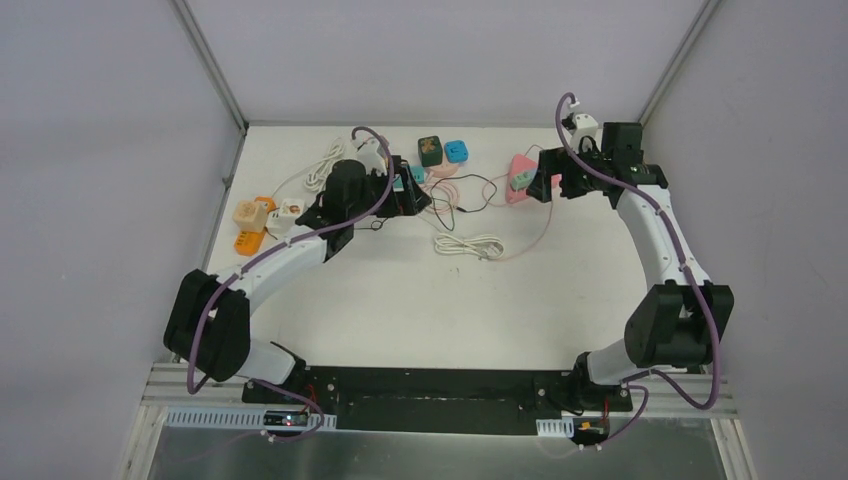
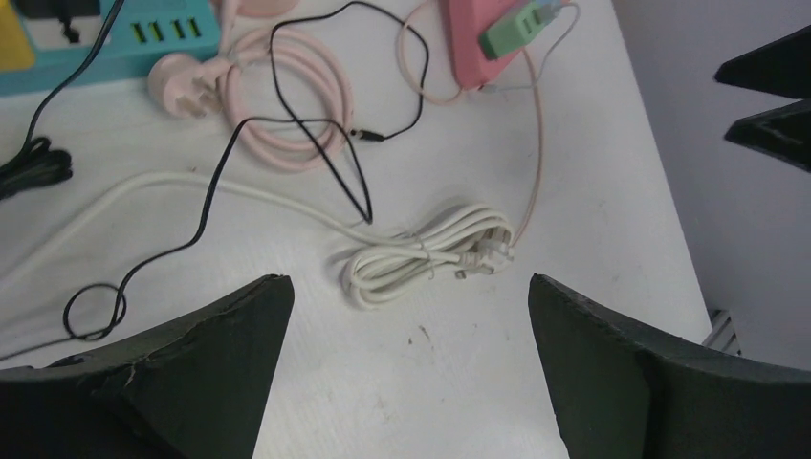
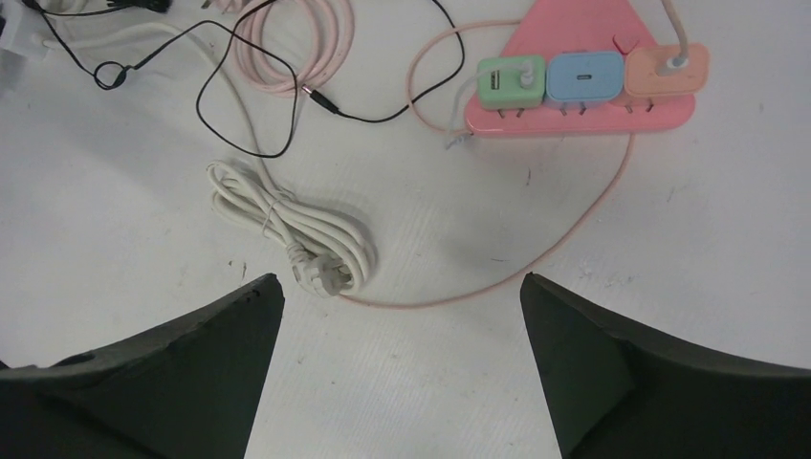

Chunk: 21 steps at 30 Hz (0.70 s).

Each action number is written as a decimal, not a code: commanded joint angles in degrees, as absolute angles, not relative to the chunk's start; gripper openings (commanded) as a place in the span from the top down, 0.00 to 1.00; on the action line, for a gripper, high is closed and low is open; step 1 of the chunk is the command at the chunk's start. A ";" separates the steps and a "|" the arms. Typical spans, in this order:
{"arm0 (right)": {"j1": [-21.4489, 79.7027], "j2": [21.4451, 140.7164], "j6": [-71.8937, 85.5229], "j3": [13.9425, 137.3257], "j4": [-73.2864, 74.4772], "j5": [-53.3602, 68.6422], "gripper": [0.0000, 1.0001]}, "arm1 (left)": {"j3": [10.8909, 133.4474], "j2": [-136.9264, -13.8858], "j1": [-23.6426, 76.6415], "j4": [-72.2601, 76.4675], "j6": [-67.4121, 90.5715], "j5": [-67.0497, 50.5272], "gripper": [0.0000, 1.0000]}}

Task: Pull the plug off the socket
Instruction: Move the socket to the center of the board.

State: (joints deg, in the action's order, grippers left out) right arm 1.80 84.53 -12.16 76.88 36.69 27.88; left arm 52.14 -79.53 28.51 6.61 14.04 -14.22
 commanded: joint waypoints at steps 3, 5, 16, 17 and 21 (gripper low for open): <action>-1.78 86.14 -10.20 78.77 37.09 26.52 0.00 | 57.00 -85.48 28.73 23.41 12.30 -23.10 0.01; -2.90 86.58 -9.03 78.69 36.26 26.82 0.00 | 58.24 -88.82 28.78 27.89 12.55 -26.52 0.01; -5.65 92.61 -7.31 79.99 34.64 31.20 0.00 | 61.56 -103.51 29.61 46.86 16.48 -36.63 0.02; -5.64 94.28 -6.85 81.56 35.16 31.09 0.00 | 60.27 -103.76 29.63 47.61 16.13 -36.81 0.02; -5.31 100.42 -1.24 88.27 35.02 29.19 0.00 | 55.31 -103.12 29.62 48.03 11.75 -36.21 0.02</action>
State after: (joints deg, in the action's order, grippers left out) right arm -5.65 96.01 -6.81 81.38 36.29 29.82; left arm 59.00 -104.16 29.28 40.66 15.38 -34.11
